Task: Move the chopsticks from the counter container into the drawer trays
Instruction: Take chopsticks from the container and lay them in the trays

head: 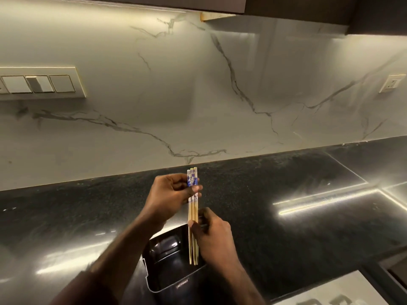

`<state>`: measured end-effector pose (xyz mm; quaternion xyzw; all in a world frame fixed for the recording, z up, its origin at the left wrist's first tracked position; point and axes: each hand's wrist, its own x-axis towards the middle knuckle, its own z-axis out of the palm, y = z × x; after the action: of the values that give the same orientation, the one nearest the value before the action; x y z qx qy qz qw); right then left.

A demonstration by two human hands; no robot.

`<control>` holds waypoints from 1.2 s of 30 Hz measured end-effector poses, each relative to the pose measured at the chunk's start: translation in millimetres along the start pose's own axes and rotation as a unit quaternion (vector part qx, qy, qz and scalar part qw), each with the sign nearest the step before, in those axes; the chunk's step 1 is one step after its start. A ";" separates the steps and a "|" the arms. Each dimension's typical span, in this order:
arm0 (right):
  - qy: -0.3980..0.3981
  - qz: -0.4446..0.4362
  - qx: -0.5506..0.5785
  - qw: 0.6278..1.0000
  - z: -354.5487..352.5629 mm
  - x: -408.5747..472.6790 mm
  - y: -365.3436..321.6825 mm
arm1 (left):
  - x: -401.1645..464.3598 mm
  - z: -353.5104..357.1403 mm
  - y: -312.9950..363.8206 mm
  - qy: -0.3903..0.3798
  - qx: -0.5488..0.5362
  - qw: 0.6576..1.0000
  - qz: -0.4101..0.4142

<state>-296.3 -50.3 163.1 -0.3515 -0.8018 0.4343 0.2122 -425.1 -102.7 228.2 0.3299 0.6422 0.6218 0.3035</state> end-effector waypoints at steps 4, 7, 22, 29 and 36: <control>-0.021 -0.035 0.052 0.998 -11.8 -9.3 -3.0 | -7.7 4.1 35.3 -0.011 -0.002 1.000 0.024; -0.051 -0.045 0.094 0.993 -21.3 -14.2 -5.2 | -13.1 5.5 52.0 0.007 -0.007 0.999 0.035; -0.132 0.003 0.230 0.964 -40.6 -73.4 -41.6 | -70.2 -16.8 108.4 0.022 -0.043 0.994 0.100; -0.090 0.007 0.218 0.972 -31.2 -127.5 -68.0 | -113.1 -34.9 119.2 -0.028 -0.064 0.990 0.121; -0.031 0.058 0.201 0.977 -22.6 -198.3 -70.4 | -152.4 -29.1 101.6 -0.097 -0.083 0.988 0.087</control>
<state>-177.0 -212.7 227.7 -0.3336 -0.6824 0.6092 0.2277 -352.5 -241.3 327.8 0.4171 0.5248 0.6619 0.3352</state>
